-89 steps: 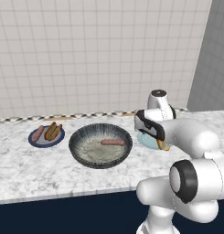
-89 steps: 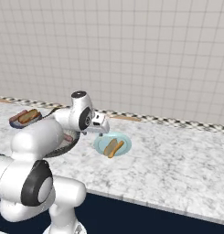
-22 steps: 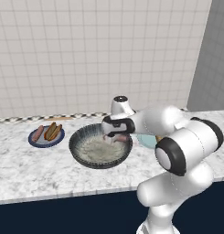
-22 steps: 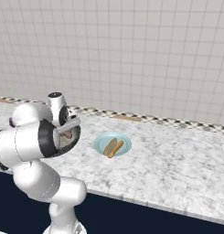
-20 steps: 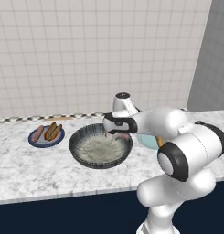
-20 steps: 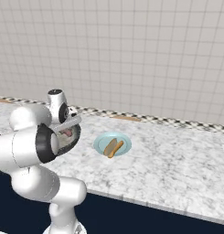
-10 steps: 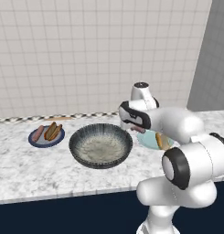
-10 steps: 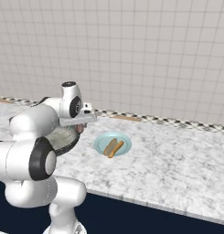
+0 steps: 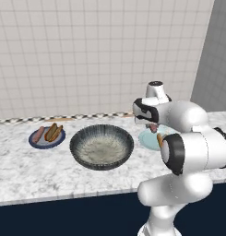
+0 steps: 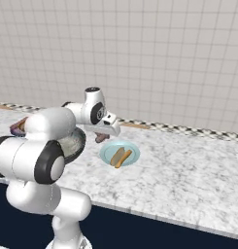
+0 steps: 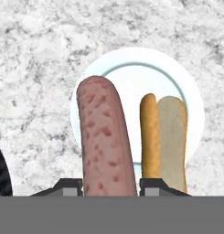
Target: Place one bun and one sausage from the bowl on each plate.
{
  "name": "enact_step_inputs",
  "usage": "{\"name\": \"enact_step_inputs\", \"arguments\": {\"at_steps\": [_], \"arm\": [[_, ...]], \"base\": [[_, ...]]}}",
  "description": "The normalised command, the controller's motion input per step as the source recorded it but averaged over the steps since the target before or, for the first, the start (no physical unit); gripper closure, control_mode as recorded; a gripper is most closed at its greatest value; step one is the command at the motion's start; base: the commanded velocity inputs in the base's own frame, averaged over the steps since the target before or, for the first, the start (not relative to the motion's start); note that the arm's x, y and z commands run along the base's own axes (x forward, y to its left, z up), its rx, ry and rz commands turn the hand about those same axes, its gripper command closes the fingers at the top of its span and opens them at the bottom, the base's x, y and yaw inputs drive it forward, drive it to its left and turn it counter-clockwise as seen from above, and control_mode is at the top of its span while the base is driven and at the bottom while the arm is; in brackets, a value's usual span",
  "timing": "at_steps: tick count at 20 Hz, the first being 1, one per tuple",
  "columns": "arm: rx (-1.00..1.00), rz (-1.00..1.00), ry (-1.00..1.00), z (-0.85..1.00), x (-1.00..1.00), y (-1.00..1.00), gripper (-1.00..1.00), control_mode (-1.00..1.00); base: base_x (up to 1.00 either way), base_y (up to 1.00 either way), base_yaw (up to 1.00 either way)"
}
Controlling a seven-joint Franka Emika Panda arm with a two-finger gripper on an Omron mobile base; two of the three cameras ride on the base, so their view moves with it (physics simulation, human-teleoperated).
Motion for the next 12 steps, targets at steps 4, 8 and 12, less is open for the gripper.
{"name": "enact_step_inputs", "arguments": {"at_steps": [4, 8, 12], "arm": [[0.02, -0.13, 0.0, -0.13, 0.15, -0.32, 1.0, -1.0], [0.01, -0.06, -0.01, -0.35, 0.14, -0.28, 1.0, -1.0], [0.03, -0.02, -0.04, -0.56, 0.05, -0.03, 1.0, -1.0]], "base": [[0.0, 0.0, 0.0], [0.0, 0.0, 0.0], [0.0, 0.0, 0.0]]}}
